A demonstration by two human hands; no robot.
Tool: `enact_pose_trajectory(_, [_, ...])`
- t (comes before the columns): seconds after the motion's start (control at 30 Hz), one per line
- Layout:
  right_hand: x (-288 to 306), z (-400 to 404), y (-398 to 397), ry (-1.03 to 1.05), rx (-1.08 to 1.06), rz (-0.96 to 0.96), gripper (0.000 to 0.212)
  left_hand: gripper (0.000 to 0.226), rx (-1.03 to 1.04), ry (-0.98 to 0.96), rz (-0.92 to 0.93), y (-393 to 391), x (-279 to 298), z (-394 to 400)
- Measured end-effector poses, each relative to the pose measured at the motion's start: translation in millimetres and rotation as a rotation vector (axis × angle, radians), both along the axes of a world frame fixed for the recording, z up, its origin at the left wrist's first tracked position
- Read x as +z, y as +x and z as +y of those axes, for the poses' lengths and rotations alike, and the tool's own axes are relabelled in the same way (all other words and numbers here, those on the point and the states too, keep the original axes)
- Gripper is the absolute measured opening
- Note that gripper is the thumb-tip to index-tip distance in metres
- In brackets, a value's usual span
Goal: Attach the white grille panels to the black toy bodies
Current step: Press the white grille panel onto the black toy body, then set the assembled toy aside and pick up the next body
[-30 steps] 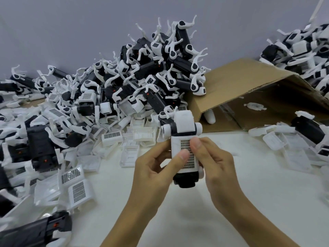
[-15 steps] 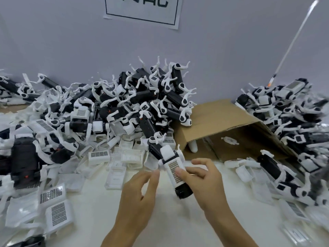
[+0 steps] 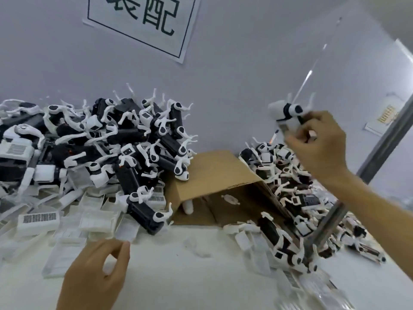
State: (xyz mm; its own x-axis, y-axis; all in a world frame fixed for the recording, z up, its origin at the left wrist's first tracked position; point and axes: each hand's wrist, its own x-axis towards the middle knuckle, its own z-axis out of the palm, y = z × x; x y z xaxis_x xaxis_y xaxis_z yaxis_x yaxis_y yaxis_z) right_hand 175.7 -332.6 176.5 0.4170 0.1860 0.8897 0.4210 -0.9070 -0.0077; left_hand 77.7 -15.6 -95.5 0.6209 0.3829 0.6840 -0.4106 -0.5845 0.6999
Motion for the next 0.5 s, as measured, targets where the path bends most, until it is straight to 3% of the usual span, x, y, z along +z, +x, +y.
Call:
enact_pose_trajectory(0.07, [31.6, -12.8, 26.1, 0.188, -0.224, 0.274, 0.041, 0.047, 0.0, -0.023, 0.015, 0.1, 1.5, -0.5])
enact_pose_trajectory(0.13, [30.7, -13.5, 35.9, 0.314, -0.254, 0.415, 0.05, 0.046, 0.017, -0.056, 0.022, -1.0, 3.5, 0.3])
enact_pose_trajectory(0.23, [-14.2, 17.0, 19.4, 0.341, -0.068, 0.497, 0.025, 0.033, 0.045, -0.077, 0.03, 1.0, 1.8, 0.1])
enact_pose_trajectory(0.33, [-79.6, 63.8, -2.3, 0.412, 0.128, 0.682, 0.02, 0.013, 0.11, -0.09, 0.051, 5.1, -2.1, -1.0])
enact_pose_trajectory(0.5, [-191.4, 150.4, -48.8, 0.749, 0.401, 0.92, 0.015, 0.028, 0.094, -0.199, 0.207, 7.4, -2.6, 2.7])
